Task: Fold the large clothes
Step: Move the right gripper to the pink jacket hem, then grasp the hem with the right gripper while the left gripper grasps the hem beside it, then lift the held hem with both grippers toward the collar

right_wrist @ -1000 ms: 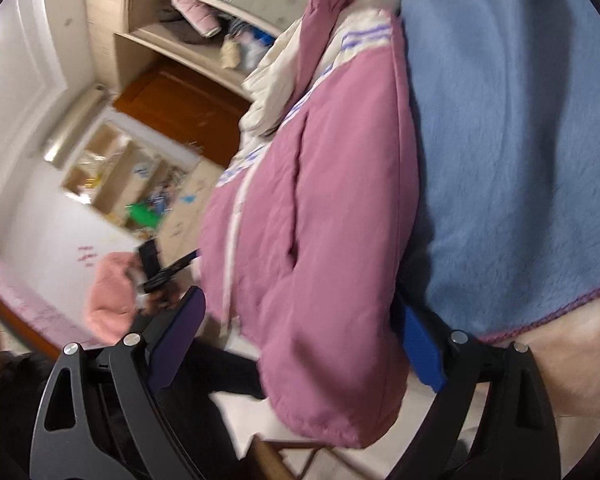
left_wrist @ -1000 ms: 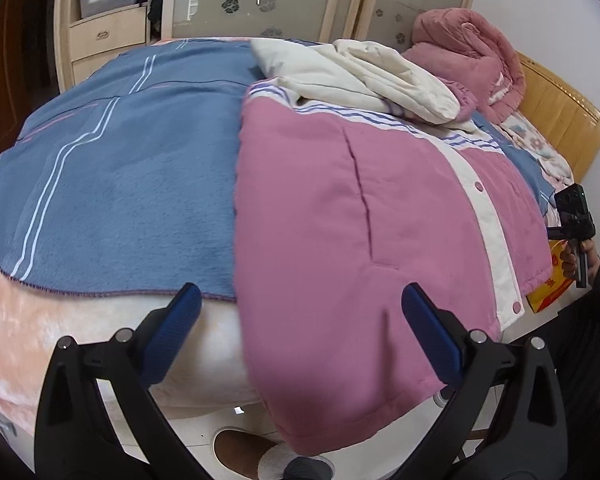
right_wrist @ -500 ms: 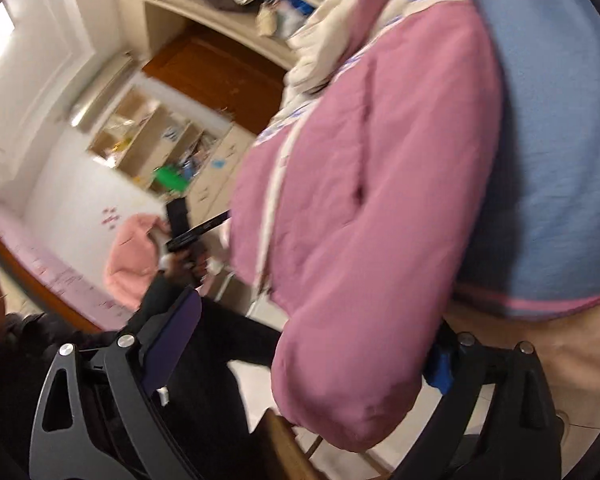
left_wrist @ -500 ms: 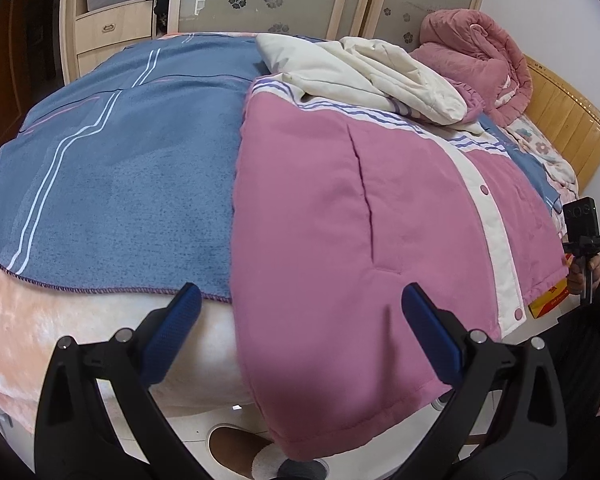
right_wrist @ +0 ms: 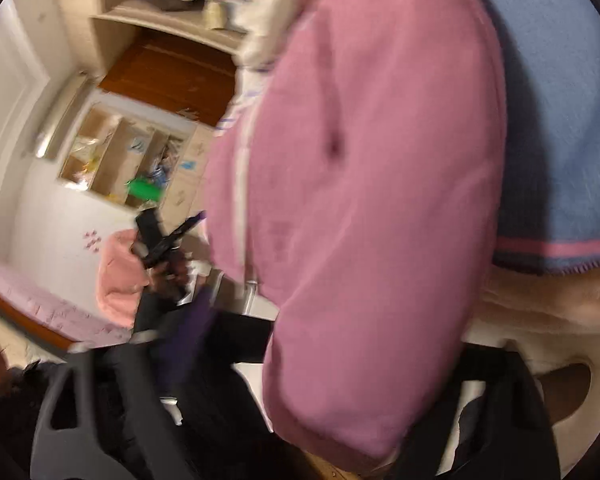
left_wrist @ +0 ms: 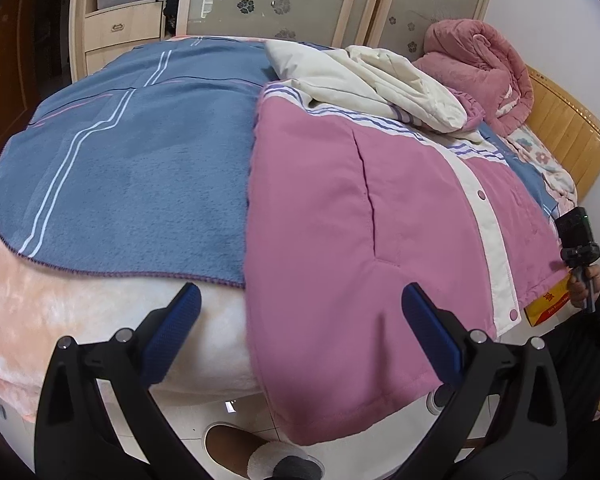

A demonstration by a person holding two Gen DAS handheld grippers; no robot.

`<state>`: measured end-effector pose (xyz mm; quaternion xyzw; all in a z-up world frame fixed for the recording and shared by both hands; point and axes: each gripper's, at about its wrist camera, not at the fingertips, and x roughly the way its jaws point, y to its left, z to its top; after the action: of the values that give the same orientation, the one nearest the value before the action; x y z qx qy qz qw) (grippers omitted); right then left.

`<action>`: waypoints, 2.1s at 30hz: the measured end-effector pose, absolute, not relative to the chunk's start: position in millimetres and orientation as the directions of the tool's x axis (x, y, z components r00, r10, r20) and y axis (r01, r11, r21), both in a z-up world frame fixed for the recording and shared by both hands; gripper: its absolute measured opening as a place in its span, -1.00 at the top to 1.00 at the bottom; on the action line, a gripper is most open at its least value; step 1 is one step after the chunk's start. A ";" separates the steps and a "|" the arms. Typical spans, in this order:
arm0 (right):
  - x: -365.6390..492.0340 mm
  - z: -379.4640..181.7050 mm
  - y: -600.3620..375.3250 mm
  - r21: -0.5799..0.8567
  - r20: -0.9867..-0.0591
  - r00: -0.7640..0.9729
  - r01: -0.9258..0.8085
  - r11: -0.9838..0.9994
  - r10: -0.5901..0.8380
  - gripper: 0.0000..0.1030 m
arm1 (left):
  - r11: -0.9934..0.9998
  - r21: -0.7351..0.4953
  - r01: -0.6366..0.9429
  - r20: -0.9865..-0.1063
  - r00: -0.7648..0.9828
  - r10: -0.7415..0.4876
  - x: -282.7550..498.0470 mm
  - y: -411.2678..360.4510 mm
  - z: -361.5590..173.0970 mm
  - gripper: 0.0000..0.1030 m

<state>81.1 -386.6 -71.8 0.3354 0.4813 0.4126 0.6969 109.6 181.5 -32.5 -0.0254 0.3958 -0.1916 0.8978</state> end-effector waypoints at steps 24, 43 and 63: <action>75.7 -12.7 -385.8 0.817 -0.258 0.425 -0.383 0.431 0.868 0.88 | 0.919 -0.264 0.293 -0.781 0.494 -0.381 121.5 176.3 -60.6 -0.96; 74.3 -16.3 -400.2 0.823 -0.223 0.470 -0.378 0.424 0.854 0.88 | 0.703 -0.700 0.124 -0.689 0.137 -0.711 127.8 186.3 -108.5 -0.39; 76.1 1.8 -398.1 0.803 -0.160 0.517 -0.427 0.415 0.841 0.88 | 0.565 -0.706 0.427 -0.419 0.391 -0.819 97.3 177.5 -18.8 0.84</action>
<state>76.1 -398.1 1.8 0.3634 0.2850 0.4006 0.7914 97.3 177.5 -18.8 -0.2527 0.3881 -0.3921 0.7948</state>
